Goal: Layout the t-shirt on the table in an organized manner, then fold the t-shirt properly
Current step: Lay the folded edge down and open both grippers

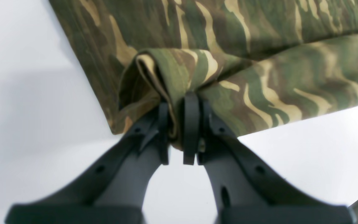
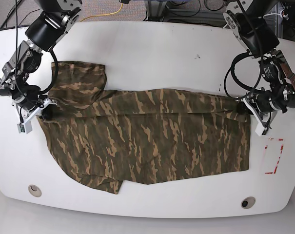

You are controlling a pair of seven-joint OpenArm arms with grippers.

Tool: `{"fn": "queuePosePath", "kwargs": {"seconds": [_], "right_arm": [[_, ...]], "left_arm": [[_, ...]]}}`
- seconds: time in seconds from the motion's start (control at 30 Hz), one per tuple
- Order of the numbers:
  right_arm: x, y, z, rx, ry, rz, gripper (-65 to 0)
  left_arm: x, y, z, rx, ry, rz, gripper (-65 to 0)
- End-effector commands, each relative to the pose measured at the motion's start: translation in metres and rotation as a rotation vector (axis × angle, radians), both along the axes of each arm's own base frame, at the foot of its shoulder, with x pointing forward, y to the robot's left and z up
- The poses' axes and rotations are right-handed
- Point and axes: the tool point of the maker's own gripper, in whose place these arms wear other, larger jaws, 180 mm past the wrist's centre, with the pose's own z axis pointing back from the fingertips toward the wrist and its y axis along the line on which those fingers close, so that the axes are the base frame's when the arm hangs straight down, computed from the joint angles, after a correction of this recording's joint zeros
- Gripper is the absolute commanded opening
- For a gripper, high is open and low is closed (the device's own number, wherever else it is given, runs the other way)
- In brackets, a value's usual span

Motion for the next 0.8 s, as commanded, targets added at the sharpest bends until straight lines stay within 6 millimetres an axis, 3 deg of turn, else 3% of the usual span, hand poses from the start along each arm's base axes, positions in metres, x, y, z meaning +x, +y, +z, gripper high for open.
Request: {"fn": "queuePosePath", "kwargs": {"seconds": [0.0,0.1,0.33,0.4,0.53,0.77], "right_arm": [[0.011,-0.003,0.011,-0.002,-0.052,-0.001,-61.5],[0.012,-0.001,0.004,0.025,-0.055,-0.006,-50.7],[0.012,-0.004,-0.006,0.055,-0.056,-0.024,-12.2],[0.007,-0.004,-0.009,0.054,-0.043,-0.021,-6.8],[0.000,-0.019,0.005,-0.016,-0.060,-0.020,-5.2],[-0.031,-0.017,0.012,-0.061,-0.028,0.010,-4.8]], "left_arm": [[0.013,0.005,0.010,-0.009,-0.033,0.004,-60.0],[0.014,0.007,0.005,-0.025,-0.011,0.007,-56.2],[0.019,0.018,0.012,-0.016,-0.043,0.025,-35.0],[0.021,0.021,0.015,-0.010,-0.053,0.030,-32.2],[0.028,0.033,0.026,0.010,-0.080,0.042,-31.8],[0.029,0.054,0.037,0.055,-0.093,0.056,-31.8]]}}
